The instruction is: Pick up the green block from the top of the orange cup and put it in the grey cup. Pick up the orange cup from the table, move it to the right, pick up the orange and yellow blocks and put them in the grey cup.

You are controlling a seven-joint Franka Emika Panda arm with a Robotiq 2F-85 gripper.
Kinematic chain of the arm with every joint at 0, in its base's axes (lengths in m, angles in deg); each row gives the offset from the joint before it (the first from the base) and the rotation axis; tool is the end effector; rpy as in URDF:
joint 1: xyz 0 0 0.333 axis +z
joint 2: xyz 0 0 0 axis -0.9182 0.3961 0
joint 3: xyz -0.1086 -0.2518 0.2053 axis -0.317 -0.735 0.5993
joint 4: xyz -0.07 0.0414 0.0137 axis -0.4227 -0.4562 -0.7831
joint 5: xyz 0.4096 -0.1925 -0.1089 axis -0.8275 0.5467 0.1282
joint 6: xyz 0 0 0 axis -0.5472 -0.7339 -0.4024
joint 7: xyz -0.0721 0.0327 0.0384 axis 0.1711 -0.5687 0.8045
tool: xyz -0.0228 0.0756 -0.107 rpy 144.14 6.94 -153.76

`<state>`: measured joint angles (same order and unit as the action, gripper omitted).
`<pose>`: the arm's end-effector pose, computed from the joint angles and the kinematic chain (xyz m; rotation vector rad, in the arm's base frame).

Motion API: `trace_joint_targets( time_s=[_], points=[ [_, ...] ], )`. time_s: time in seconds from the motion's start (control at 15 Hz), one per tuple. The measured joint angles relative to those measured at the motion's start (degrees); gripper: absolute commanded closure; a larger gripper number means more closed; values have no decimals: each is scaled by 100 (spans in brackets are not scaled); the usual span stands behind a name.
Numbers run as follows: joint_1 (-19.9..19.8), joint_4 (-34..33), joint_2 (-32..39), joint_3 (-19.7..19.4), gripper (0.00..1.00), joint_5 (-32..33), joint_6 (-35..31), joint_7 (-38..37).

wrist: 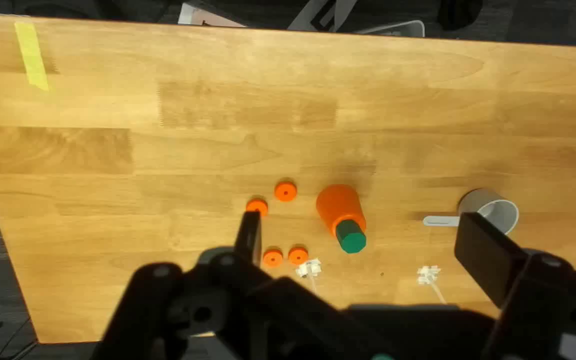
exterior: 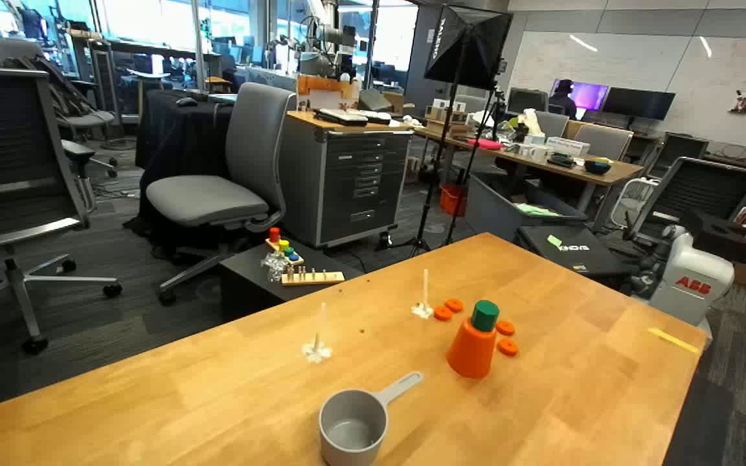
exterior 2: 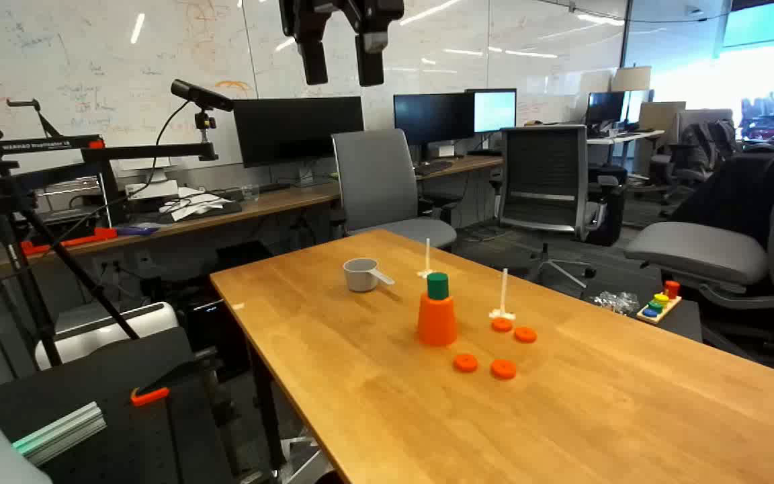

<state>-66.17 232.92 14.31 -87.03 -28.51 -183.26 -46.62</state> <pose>0.4091 -0.0596 0.4651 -3.0477 -0.1476 -0.1762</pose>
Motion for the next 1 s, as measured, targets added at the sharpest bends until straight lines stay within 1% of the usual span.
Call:
trace_joint_targets(
  time_s=[0.67, 0.8, 1.0],
  points=[
    [0, -9, -4, 4, 0, 0, -17, 14],
    [8, -17, 146, 28, 0, 4, -102, 60],
    [63, -163, 679, 182, 0, 33, -355, 89]
  ],
)
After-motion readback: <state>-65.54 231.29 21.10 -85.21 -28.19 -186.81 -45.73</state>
